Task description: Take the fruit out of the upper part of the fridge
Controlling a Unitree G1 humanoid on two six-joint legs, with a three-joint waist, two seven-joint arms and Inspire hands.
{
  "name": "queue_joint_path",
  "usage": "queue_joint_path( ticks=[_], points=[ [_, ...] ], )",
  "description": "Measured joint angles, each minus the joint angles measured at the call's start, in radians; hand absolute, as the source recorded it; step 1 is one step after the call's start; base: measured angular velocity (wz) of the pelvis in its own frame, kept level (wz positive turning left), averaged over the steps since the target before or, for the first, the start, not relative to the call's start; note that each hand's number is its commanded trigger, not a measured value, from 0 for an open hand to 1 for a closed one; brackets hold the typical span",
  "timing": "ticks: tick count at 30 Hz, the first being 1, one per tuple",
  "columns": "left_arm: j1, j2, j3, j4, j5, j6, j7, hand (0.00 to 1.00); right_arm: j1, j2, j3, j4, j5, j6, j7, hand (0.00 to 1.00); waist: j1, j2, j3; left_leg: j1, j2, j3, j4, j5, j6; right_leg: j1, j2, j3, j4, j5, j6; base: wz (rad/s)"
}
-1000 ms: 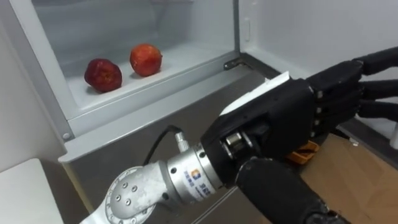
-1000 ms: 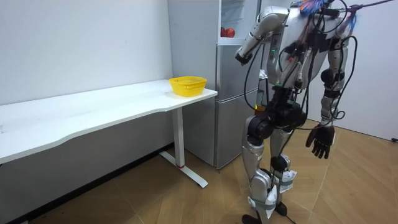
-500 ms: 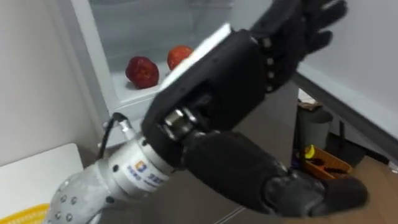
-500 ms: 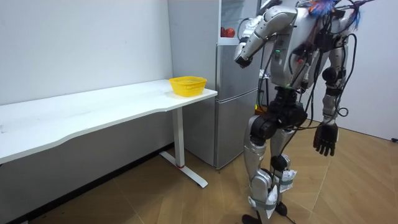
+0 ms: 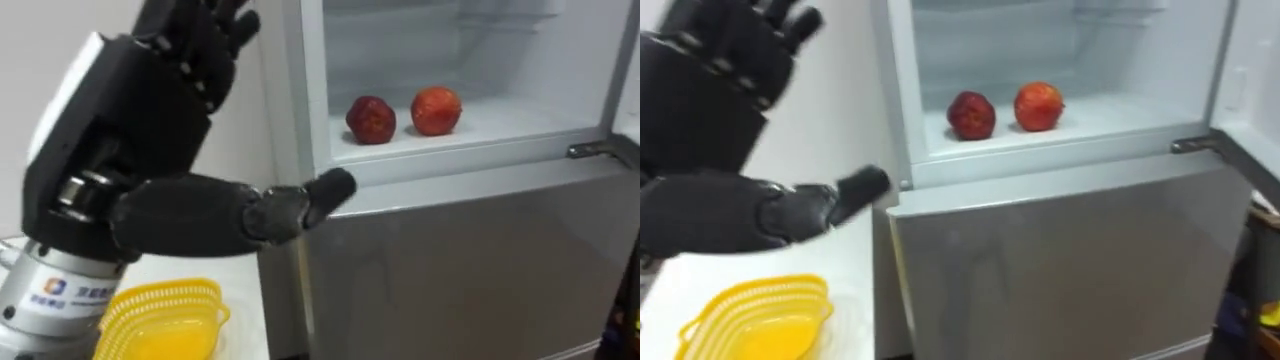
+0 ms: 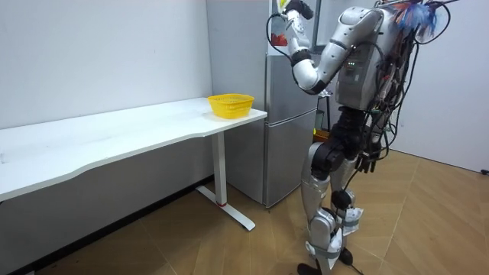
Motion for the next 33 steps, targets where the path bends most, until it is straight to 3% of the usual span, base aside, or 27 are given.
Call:
queue_joint_path(
  ticks=[3,5,6,8,9,11,13,16,17,21,23,24,26,28,33],
  points=[
    [0.08,-0.014,0.122,-0.013,0.045,-0.028,0.075,0.0,0.026,0.002,-0.022,-0.01,-0.017,-0.011,-0.016,0.0,0.028,0.012,0.0003,-0.003,-0.005,-0.028,0.003,0.0,0.0,0.011,-0.007,-0.023,0.003,-0.009,0.0,0.27],
    [0.155,-0.026,0.219,-0.014,0.066,-0.063,0.165,0.0,0.052,0.005,-0.035,-0.01,-0.021,-0.019,-0.036,0.0,0.071,0.014,-0.0001,0.009,-0.009,-0.036,0.004,0.0,-0.001,0.015,-0.014,-0.025,0.012,-0.026,0.0,0.03],
    [0.174,-0.028,0.243,-0.014,0.076,-0.073,0.193,0.0,0.056,0.005,-0.035,-0.01,-0.019,-0.021,-0.039,0.0,0.076,0.013,0.0004,0.011,-0.011,-0.042,0.004,0.0,-0.001,0.018,-0.016,-0.029,0.015,-0.03,0.0,0.16],
    [0.275,-0.054,0.33,-0.005,0.126,-0.121,0.317,0.0,0.071,0.004,-0.037,-0.01,-0.011,-0.033,-0.058,0.0,0.089,0.012,0.0013,0.013,-0.016,-0.059,0.003,0.0,-0.001,0.027,-0.023,-0.05,0.017,-0.04,0.002,0.24],
    [0.297,-0.061,0.348,0.001,0.126,-0.125,0.345,0.0,0.077,0.005,-0.037,-0.01,-0.012,-0.035,-0.061,0.0,0.097,0.01,0.0017,0.014,-0.017,-0.062,0.003,0.0,-0.001,0.029,-0.024,-0.052,0.017,-0.042,0.002,0.24],
    [0.366,-0.08,0.421,0.074,0.099,-0.155,0.463,0.0,0.087,0.009,-0.037,-0.014,-0.014,-0.039,-0.069,0.0,0.118,0.004,0.0041,0.022,-0.022,-0.084,0.002,0.0,-0.001,0.043,-0.027,-0.067,0.017,-0.049,0.004,0.23],
    [0.419,-0.105,0.475,0.15,0.05,-0.172,0.54,0.0,0.092,0.009,-0.037,-0.026,-0.016,-0.038,-0.068,0.0,0.137,0.013,0.008,0.024,-0.024,-0.089,0.002,0.0,-0.001,0.047,-0.029,-0.068,0.017,-0.052,0.005,0.05],
    [0.496,-0.122,0.532,0.329,-0.089,-0.174,0.646,0.0,0.101,0.01,-0.037,-0.055,-0.015,-0.027,-0.068,0.0,0.17,0.011,0.0079,0.023,-0.028,-0.109,0.001,0.0,0.0,0.045,-0.032,-0.065,0.02,-0.055,0.008,0.03],
    [0.511,-0.128,0.533,0.369,-0.116,-0.174,0.662,0.0,0.102,0.01,-0.035,-0.058,-0.015,-0.025,-0.068,0.0,0.173,0.01,0.008,0.023,-0.03,-0.116,0.001,0.0,0.0,0.045,-0.033,-0.066,0.02,-0.056,0.008,0.12],
    [0.558,-0.137,0.474,0.776,-0.204,-0.152,0.705,0.0,0.09,0.017,-0.035,-0.083,-0.021,0.021,-0.05,0.0,0.179,0.005,0.0082,0.017,-0.036,-0.135,-0.007,0.0,0.001,0.045,-0.038,-0.084,0.019,-0.054,0.014,0.14],
    [0.558,-0.145,0.373,1.03,-0.214,-0.107,0.7,0.0,0.081,0.026,-0.036,-0.081,-0.021,0.035,-0.037,0.0,0.167,-0.003,0.0087,0.013,-0.038,-0.146,-0.008,-0.003,0.006,0.051,-0.04,-0.096,0.017,-0.052,0.016,0.1],
    [0.556,-0.153,0.349,1.084,-0.22,-0.1,0.697,0.0,0.074,0.029,-0.036,-0.081,-0.021,0.038,-0.031,0.0,0.165,-0.007,0.0092,0.011,-0.038,-0.151,-0.011,-0.004,0.007,0.051,-0.04,-0.098,0.017,-0.052,0.016,0.1],
    [0.543,-0.179,0.26,1.304,-0.231,-0.086,0.656,0.0,0.067,0.03,-0.033,-0.077,-0.021,0.051,-0.014,0.0,0.158,-0.017,0.0063,0.011,-0.04,-0.154,-0.015,-0.004,0.007,0.051,-0.041,-0.098,0.015,-0.053,0.016,0.02],
    [0.548,-0.182,0.192,1.457,-0.229,-0.071,0.607,0.0,0.062,0.03,-0.028,-0.075,-0.026,0.055,-0.011,0.0,0.153,-0.023,0.005,0.016,-0.039,-0.152,-0.017,-0.004,0.007,0.052,-0.041,-0.093,0.015,-0.053,0.016,-0.07],
    [0.552,-0.205,0.155,1.696,-0.187,-0.03,0.48,0.0,0.067,0.035,-0.027,-0.07,-0.027,0.062,0.001,0.0,0.137,-0.032,0.0081,0.028,-0.037,-0.156,-0.021,-0.006,0.009,0.075,-0.038,-0.104,-0.008,-0.051,0.016,0.04]
  ],
)
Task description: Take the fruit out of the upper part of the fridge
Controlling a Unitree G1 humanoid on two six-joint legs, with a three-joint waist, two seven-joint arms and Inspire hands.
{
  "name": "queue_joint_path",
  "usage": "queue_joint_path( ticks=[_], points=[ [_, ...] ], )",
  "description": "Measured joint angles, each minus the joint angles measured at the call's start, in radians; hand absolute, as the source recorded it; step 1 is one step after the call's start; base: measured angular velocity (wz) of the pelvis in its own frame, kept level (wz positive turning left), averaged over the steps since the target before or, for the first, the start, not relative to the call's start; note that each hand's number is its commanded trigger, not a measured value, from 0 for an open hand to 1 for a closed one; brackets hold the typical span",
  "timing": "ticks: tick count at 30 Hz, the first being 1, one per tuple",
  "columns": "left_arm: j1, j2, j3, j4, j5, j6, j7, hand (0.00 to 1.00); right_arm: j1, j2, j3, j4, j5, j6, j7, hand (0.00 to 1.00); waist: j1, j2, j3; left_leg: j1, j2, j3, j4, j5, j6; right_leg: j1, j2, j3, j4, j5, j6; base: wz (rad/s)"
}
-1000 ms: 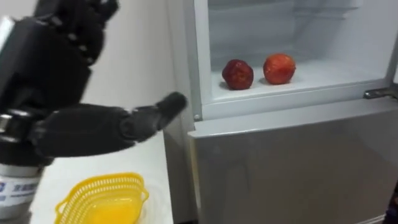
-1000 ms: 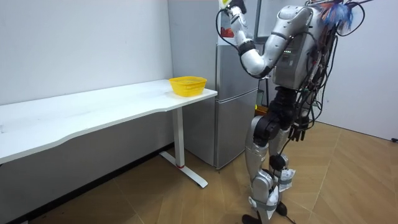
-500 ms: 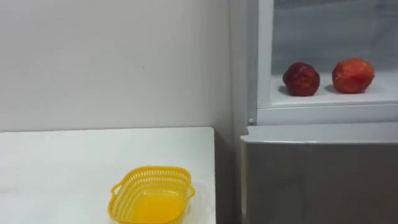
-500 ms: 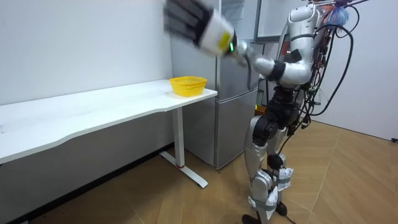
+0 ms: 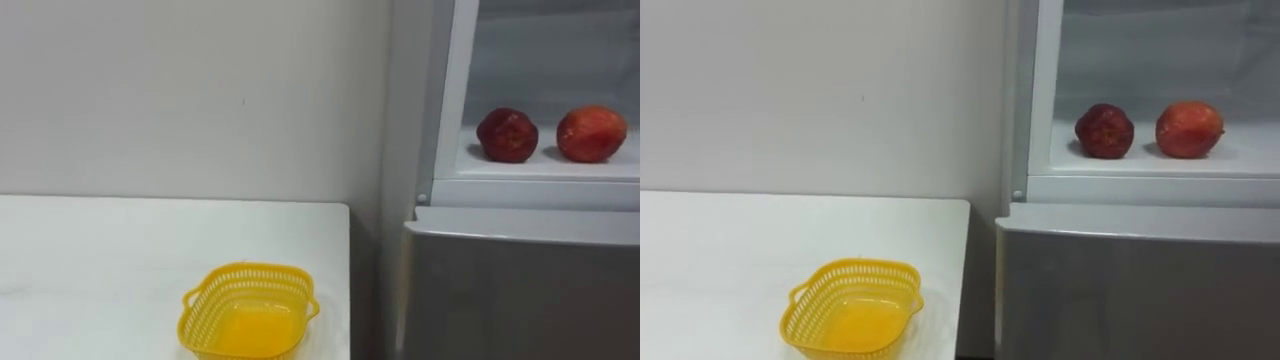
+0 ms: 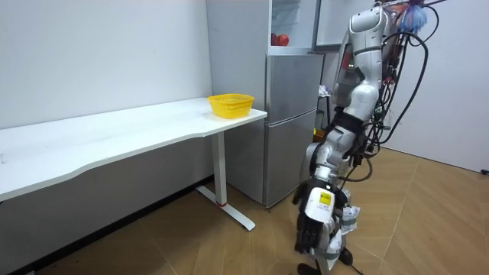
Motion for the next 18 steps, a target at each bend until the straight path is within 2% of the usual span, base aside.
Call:
queue_joint_path(
  ticks=[2,4,8,9,10,13,18],
  points=[
    [0.014,0.0,-0.057,0.044,0.062,0.021,-0.042,0.0,0.003,0.011,0.0,0.004,0.001,-0.002,-0.001,0.0,-0.016,0.001,0.0,0.002,0.0,-0.001,-0.001,0.0,0.0,0.008,0.001,-0.001,-0.007,0.0,0.0,0.1],
    [0.015,0.0,-0.075,0.074,0.152,0.042,-0.067,0.0,0.002,0.02,0.001,0.007,0.007,-0.002,-0.001,0.0,-0.018,0.001,0.0003,0.004,0.002,0.0,-0.001,0.0,-0.001,0.009,0.002,-0.001,-0.008,0.0,0.0,0.0],
    [-0.014,0.0,-0.132,0.079,0.38,0.086,-0.126,0.0,-0.013,0.03,0.004,0.005,0.01,-0.003,-0.008,0.0,-0.032,0.0,0.0003,0.0,0.003,0.004,-0.001,0.0,-0.001,0.004,0.002,-0.001,-0.005,-0.001,-0.001,0.0],
    [-0.022,0.001,-0.145,0.081,0.407,0.091,-0.135,0.0,-0.017,0.031,0.006,0.005,0.012,-0.002,-0.011,0.0,-0.037,0.0,0.0002,-0.001,0.002,0.004,0.0,0.0,-0.001,0.004,0.002,-0.001,-0.004,-0.001,-0.001,0.0],
    [-0.043,0.005,-0.17,0.092,0.461,0.104,-0.159,0.0,-0.025,0.031,0.007,0.005,0.023,-0.003,-0.02,0.0,-0.052,-0.001,0.0001,-0.003,0.002,0.003,0.002,0.0,-0.001,0.004,0.002,0.0,-0.004,-0.001,-0.001,0.0],
    [-0.091,0.014,-0.248,0.099,0.557,0.128,-0.203,0.0,-0.045,0.031,0.023,0.003,0.065,-0.005,-0.054,0.0,-0.076,-0.001,0.0004,-0.006,0.004,0.009,0.002,0.0,-0.001,-0.003,0.006,0.014,-0.003,0.001,-0.001,-0.06],
    [-0.134,0.012,-0.294,0.096,0.635,0.13,-0.259,0.0,-0.05,0.036,0.035,-0.028,0.063,-0.027,-0.115,0.0,-0.098,0.0,0.0006,-0.002,0.007,0.047,-0.003,0.0,-0.001,-0.023,0.009,0.045,0.009,0.001,-0.001,-0.23]
  ],
)
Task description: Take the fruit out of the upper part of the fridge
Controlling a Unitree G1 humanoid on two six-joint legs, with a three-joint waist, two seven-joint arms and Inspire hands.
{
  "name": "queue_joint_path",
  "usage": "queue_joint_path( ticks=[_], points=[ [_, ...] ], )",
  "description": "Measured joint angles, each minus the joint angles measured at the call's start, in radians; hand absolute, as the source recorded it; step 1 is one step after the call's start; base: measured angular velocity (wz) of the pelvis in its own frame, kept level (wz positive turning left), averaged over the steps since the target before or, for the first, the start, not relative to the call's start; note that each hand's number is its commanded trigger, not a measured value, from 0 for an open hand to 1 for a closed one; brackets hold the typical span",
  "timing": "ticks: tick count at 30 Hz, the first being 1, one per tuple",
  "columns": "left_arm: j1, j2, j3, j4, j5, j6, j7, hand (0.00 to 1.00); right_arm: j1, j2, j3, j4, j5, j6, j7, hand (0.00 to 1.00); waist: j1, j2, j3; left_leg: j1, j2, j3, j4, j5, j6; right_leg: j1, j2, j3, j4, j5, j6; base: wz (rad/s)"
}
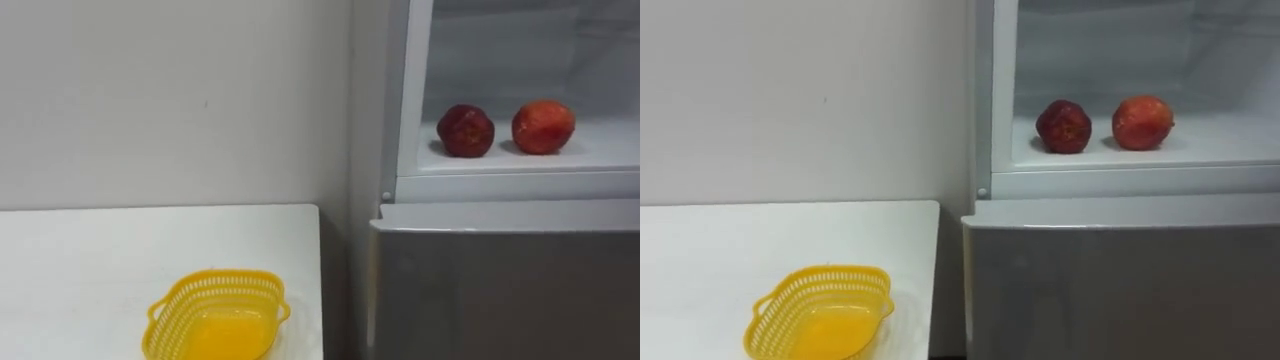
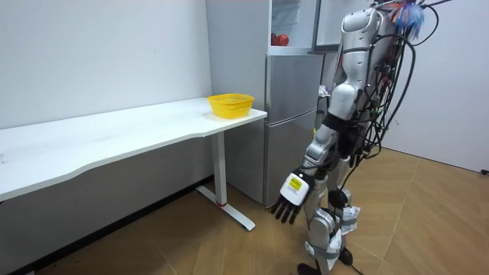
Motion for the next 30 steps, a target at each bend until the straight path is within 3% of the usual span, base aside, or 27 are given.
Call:
queue_joint_path(
  ticks=[3,8,11,13,19,21,23,30],
  points=[
    [-0.013,0.002,0.001,-0.006,0.046,-0.001,-0.021,0.0,0.018,0.001,-0.008,-0.112,0.01,-0.022,-0.043,0.0,-0.021,0.0,0.0004,-0.012,0.001,0.022,-0.001,0.0,0.0,-0.022,0.0,0.009,0.006,0.001,-0.001,-0.2],
    [-0.034,0.005,-0.019,-0.023,0.052,-0.029,-0.018,0.0,0.041,0.018,-0.014,-0.321,0.106,-0.103,-0.114,0.0,-0.029,-0.002,0.0017,-0.013,0.003,0.068,-0.002,0.0,0.0,-0.04,0.012,0.047,0.003,0.008,0.003,-0.18],
    [-0.036,0.004,-0.02,-0.047,0.053,-0.077,-0.024,0.0,0.081,0.042,-0.013,-0.623,0.081,-0.13,-0.126,0.0,-0.035,0.001,0.0081,-0.03,0.004,0.089,0.0,0.0,0.001,-0.066,0.012,0.061,0.003,0.016,0.004,-0.21],
    [-0.04,0.005,-0.025,-0.044,0.052,-0.093,-0.021,0.0,0.097,0.049,0.01,-0.751,0.084,-0.161,-0.14,0.0,-0.046,0.0,0.0087,-0.033,0.003,0.092,0.0,0.0,0.001,-0.071,0.013,0.065,0.001,0.018,0.005,-0.07],
    [-0.026,0.025,-0.088,-0.037,0.052,-0.144,-0.016,0.0,0.161,0.049,0.076,-1.153,0.118,-0.209,-0.17,0.0,-0.053,0.008,0.0052,-0.037,0.002,0.092,-0.002,0.001,0.001,-0.066,0.019,0.084,-0.015,0.027,0.008,-0.04],
    [-0.023,0.029,-0.093,-0.025,0.053,-0.16,-0.015,0.0,0.16,0.048,0.087,-1.252,0.115,-0.226,-0.193,0.0,-0.052,0.012,0.0028,-0.043,0.002,0.092,-0.002,0.001,0.001,-0.072,0.019,0.084,-0.015,0.028,0.008,-0.02],
    [-0.023,0.038,-0.1,-0.008,0.048,-0.173,-0.013,0.0,0.139,0.042,0.09,-1.327,0.112,-0.268,-0.25,0.0,-0.05,0.003,0.0009,-0.043,0.002,0.092,-0.002,0.001,0.001,-0.069,0.019,0.085,-0.015,0.029,0.008,0.0],
    [-0.015,0.071,-0.156,0.064,0.07,-0.178,-0.015,0.0,0.046,0.032,0.086,-1.487,0.046,-0.285,-0.357,0.0,-0.046,-0.013,0.0045,-0.041,0.003,0.092,-0.003,0.0,0.001,-0.057,0.021,0.082,-0.018,0.034,0.008,0.0]
  ],
)
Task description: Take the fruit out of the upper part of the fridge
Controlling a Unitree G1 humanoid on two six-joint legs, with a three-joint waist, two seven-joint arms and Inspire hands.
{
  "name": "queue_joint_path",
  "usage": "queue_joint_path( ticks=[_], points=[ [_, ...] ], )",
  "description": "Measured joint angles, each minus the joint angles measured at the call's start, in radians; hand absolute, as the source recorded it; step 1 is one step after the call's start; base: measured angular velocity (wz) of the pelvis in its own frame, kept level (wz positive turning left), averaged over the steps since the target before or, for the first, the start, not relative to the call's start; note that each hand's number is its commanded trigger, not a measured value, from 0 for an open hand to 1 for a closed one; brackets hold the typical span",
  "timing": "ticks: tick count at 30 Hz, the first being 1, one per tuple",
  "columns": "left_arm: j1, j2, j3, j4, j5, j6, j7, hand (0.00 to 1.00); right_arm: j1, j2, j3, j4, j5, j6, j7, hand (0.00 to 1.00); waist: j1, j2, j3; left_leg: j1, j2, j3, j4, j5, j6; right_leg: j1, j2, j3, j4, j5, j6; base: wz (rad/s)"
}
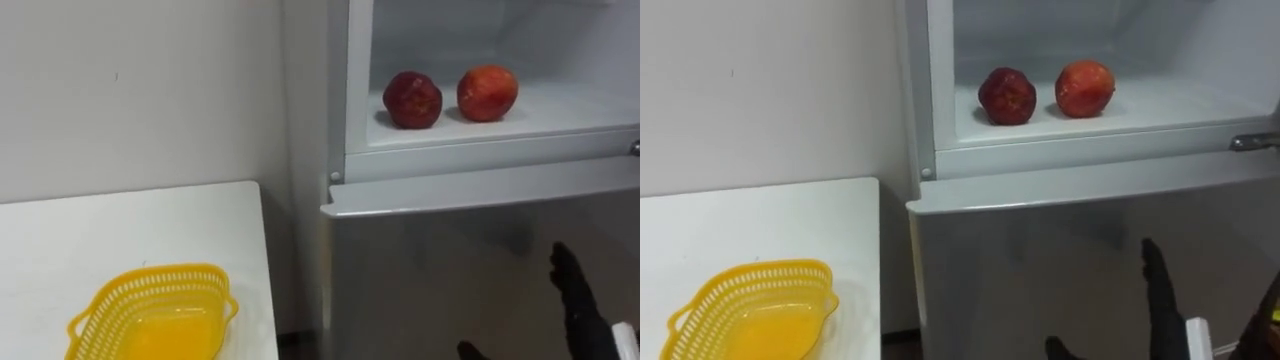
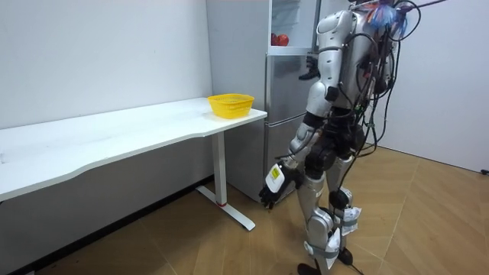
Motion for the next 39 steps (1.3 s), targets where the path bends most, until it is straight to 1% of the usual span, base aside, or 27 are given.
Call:
queue_joint_path(
  ticks=[1,2,4,5,10,11,12,14,15,17,18,21,23,24,25,27,29,30,32,33,35,37,38,39],
  points=[
    [0.016,-0.002,-0.001,0.003,0.027,0.004,-0.003,0.0,-0.01,-0.001,-0.004,-0.043,-0.039,-0.006,-0.016,0.0,0.0,-0.001,-0.0002,0.0,0.0,0.0,0.0,0.0,0.0,0.0,0.0,-0.001,0.0,0.0,0.0,0.04],
    [0.026,-0.005,-0.002,0.006,0.04,0.014,-0.01,0.0,-0.025,-0.001,-0.004,-0.075,-0.063,-0.023,-0.039,0.0,0.003,-0.001,0.0006,0.0,0.001,0.0,0.0,0.0,0.0,0.0,0.0,-0.004,0.0,0.0,0.0,0.04],
    [0.029,-0.007,-0.011,0.007,0.044,0.029,-0.026,0.0,-0.051,-0.002,0.0,-0.092,-0.09,-0.051,-0.069,0.0,0.008,-0.001,0.0008,0.004,0.002,0.0,0.001,0.0,0.0,0.0,0.001,-0.007,0.0,0.001,-0.001,0.05],
    [0.031,-0.009,-0.022,0.008,0.049,0.037,-0.035,0.0,-0.062,-0.002,0.0,-0.095,-0.105,-0.064,-0.083,0.0,0.018,-0.001,0.0008,0.008,0.003,-0.001,0.001,0.0,0.0,0.0,0.001,-0.01,0.0,0.001,-0.002,0.07],
    [0.026,-0.017,-0.021,0.004,0.07,0.048,-0.075,0.0,-0.08,-0.019,0.032,-0.124,-0.106,-0.074,-0.115,0.0,0.05,0.002,-0.0019,0.011,0.007,-0.003,-0.008,-0.001,0.001,0.001,0.006,-0.009,0.003,0.003,-0.004,0.02],
    [0.025,-0.017,-0.02,0.005,0.072,0.05,-0.085,0.0,-0.099,-0.023,0.039,-0.128,-0.107,-0.074,-0.119,0.0,0.051,0.002,-0.0041,0.011,0.008,-0.003,-0.008,-0.001,0.001,0.001,0.007,-0.012,0.003,0.004,-0.005,0.0],
    [0.022,-0.018,-0.02,0.005,0.079,0.052,-0.088,0.0,-0.11,-0.024,0.038,-0.132,-0.107,-0.074,-0.12,0.0,0.051,0.002,-0.0044,0.011,0.008,-0.003,-0.007,-0.001,0.001,0.001,0.007,-0.013,0.002,0.004,-0.006,0.0],
    [0.018,-0.027,-0.018,0.006,0.114,0.064,-0.098,0.0,-0.142,-0.033,0.038,-0.148,-0.107,-0.076,-0.142,0.0,0.057,0.003,-0.0067,0.011,0.01,-0.006,-0.006,0.0,0.0,0.004,0.007,-0.018,0.002,0.007,-0.008,0.02],
    [0.018,-0.029,-0.017,0.006,0.118,0.066,-0.102,0.0,-0.147,-0.035,0.037,-0.15,-0.107,-0.078,-0.147,0.0,0.059,0.001,-0.0093,0.01,0.01,-0.008,-0.006,0.0,0.0,0.006,0.007,-0.022,0.001,0.007,-0.009,0.07],
    [0.015,-0.033,-0.014,0.005,0.133,0.071,-0.113,0.0,-0.162,-0.037,0.034,-0.15,-0.107,-0.083,-0.157,0.0,0.061,-0.003,-0.0103,0.011,0.011,-0.012,-0.006,0.001,-0.002,0.009,0.008,-0.025,0.0,0.007,-0.009,0.05],
    [0.015,-0.034,-0.013,0.003,0.139,0.076,-0.116,0.0,-0.169,-0.038,0.034,-0.15,-0.107,-0.084,-0.164,0.0,0.063,-0.01,-0.0127,0.013,0.012,-0.012,-0.006,0.001,-0.002,0.013,0.008,-0.026,-0.001,0.007,-0.009,0.05],
    [0.013,-0.034,-0.009,0.002,0.139,0.081,-0.118,0.0,-0.178,-0.045,0.026,-0.15,-0.1,-0.084,-0.178,0.0,0.069,-0.018,-0.0106,0.013,0.011,-0.014,-0.003,0.002,-0.003,0.02,0.008,-0.028,-0.004,0.007,-0.009,0.03],
    [0.012,-0.031,-0.007,0.002,0.148,0.087,-0.133,0.0,-0.204,-0.045,0.021,-0.14,-0.045,-0.085,-0.171,0.0,0.069,-0.027,-0.0039,0.014,0.011,-0.016,0.007,0.002,-0.003,0.026,0.007,-0.028,-0.008,0.007,-0.009,0.02],
    [0.011,-0.031,-0.004,0.003,0.149,0.088,-0.135,0.0,-0.213,-0.045,0.017,-0.136,-0.026,-0.085,-0.165,0.0,0.069,-0.029,-0.0032,0.013,0.011,-0.018,0.007,0.002,-0.003,0.029,0.007,-0.03,-0.012,0.007,-0.01,0.1],
    [0.01,-0.029,0.001,0.003,0.151,0.091,-0.136,0.0,-0.232,-0.046,-0.003,-0.125,0.01,-0.085,-0.152,0.0,0.068,-0.031,-0.0004,0.014,0.011,-0.03,0.007,0.002,-0.003,0.032,0.007,-0.034,-0.017,0.007,-0.01,0.15],
    [0.009,-0.025,0.003,0.002,0.158,0.093,-0.136,0.0,-0.255,-0.059,-0.022,-0.109,0.051,-0.085,-0.141,0.0,0.068,-0.038,0.0002,0.015,0.011,-0.033,0.008,0.002,-0.003,0.033,0.007,-0.04,-0.02,0.007,-0.01,0.12],
    [0.012,-0.024,0.021,-0.004,0.159,0.094,-0.137,0.0,-0.262,-0.083,-0.045,-0.104,0.096,-0.084,-0.126,0.0,0.071,-0.043,0.0004,0.013,0.01,-0.041,0.008,0.002,-0.003,0.037,0.006,-0.048,-0.033,0.008,-0.01,0.1],
    [0.012,-0.023,0.023,-0.004,0.159,0.095,-0.137,0.0,-0.263,-0.091,-0.049,-0.102,0.109,-0.084,-0.124,0.0,0.071,-0.043,0.0003,0.013,0.01,-0.042,0.008,0.002,-0.003,0.037,0.006,-0.049,-0.033,0.008,-0.01,0.07],
    [0.014,-0.025,0.045,-0.006,0.179,0.097,-0.138,0.0,-0.264,-0.119,-0.073,-0.084,0.168,-0.084,-0.106,0.0,0.077,-0.043,0.0003,0.012,0.01,-0.043,0.008,0.002,-0.003,0.039,0.006,-0.05,-0.032,0.009,-0.01,0.0],
    [0.014,-0.025,0.05,-0.006,0.18,0.097,-0.138,0.0,-0.27,-0.121,-0.08,-0.073,0.175,-0.084,-0.105,0.0,0.077,-0.043,0.0004,0.012,0.01,-0.046,0.008,0.002,-0.003,0.04,0.006,-0.052,-0.032,0.009,-0.01,0.03],
    [0.015,-0.025,0.06,-0.006,0.18,0.099,-0.144,0.0,-0.316,-0.122,-0.096,-0.014,0.214,-0.082,-0.099,0.0,0.072,-0.042,0.0012,0.012,0.01,-0.05,0.008,0.002,-0.003,0.045,0.006,-0.055,-0.031,0.01,-0.011,0.04],
    [0.005,-0.025,0.063,-0.007,0.181,0.103,-0.154,0.0,-0.368,-0.123,-0.127,0.056,0.271,-0.079,-0.092,0.0,0.072,-0.044,0.0041,0.012,0.009,-0.055,0.011,0.002,-0.003,0.049,0.003,-0.067,-0.032,0.009,-0.01,0.11],
    [-0.002,-0.028,0.069,-0.008,0.181,0.106,-0.156,0.0,-0.393,-0.125,-0.141,0.08,0.294,-0.064,-0.079,0.0,0.074,-0.044,0.0049,0.012,0.008,-0.055,0.012,0.002,-0.003,0.045,0.001,-0.07,-0.031,0.009,-0.01,0.07],
    [-0.004,-0.028,0.072,-0.008,0.181,0.106,-0.157,0.0,-0.406,-0.126,-0.148,0.093,0.298,-0.059,-0.071,0.0,0.074,-0.043,0.005,0.011,0.008,-0.055,0.012,0.002,-0.003,0.044,0.001,-0.071,-0.031,0.009,-0.01,0.03]
  ],
)
